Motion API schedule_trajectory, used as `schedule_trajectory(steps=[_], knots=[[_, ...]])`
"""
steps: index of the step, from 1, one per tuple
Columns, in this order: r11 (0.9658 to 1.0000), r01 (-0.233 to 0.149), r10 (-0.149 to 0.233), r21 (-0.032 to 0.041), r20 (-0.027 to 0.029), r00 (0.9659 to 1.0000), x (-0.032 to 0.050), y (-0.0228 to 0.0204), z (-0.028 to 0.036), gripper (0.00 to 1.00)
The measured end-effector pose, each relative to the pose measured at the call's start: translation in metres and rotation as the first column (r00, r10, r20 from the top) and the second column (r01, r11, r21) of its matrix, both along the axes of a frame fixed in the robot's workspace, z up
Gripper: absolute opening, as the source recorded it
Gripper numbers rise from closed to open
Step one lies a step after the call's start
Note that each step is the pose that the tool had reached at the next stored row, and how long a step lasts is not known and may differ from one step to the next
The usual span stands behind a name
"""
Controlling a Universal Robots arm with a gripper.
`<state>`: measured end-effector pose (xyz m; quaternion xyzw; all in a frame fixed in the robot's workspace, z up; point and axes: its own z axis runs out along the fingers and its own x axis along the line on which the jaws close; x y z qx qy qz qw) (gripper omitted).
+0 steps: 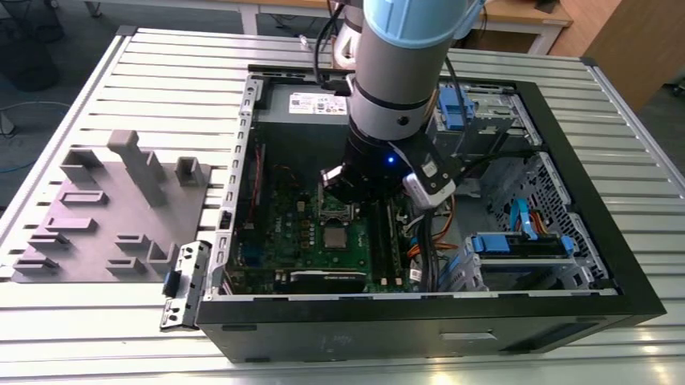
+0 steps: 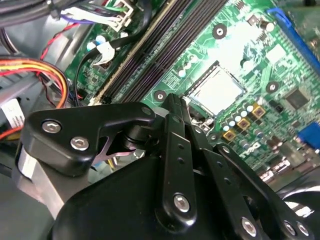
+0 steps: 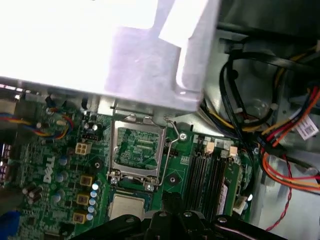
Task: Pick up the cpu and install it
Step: 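Close the cpu cover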
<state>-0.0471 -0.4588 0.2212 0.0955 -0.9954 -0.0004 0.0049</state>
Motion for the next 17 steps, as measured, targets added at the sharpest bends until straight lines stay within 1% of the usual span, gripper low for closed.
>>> schedule_trajectory(steps=[3, 9, 11, 15, 17], knots=[[0.9986, -0.052, 0.052, -0.0002, -0.0001, 0.9986, 0.0, 0.0, -0.0011, 0.11], [0.994, -0.109, 0.109, -0.0001, 0.0, 0.994, 0.0, 0.0008, -0.0028, 0.11], [0.9929, -0.119, 0.119, 0.0001, 0.0, 0.9929, 0.0001, 0.0016, -0.0032, 0.11], [0.9929, -0.119, 0.119, -0.0001, 0.0, 0.9929, 0.0, 0.0016, -0.0032, 0.11], [0.9929, -0.119, 0.119, 0.0, 0.0, 0.9929, 0.0, 0.0038, -0.0032, 0.11]])
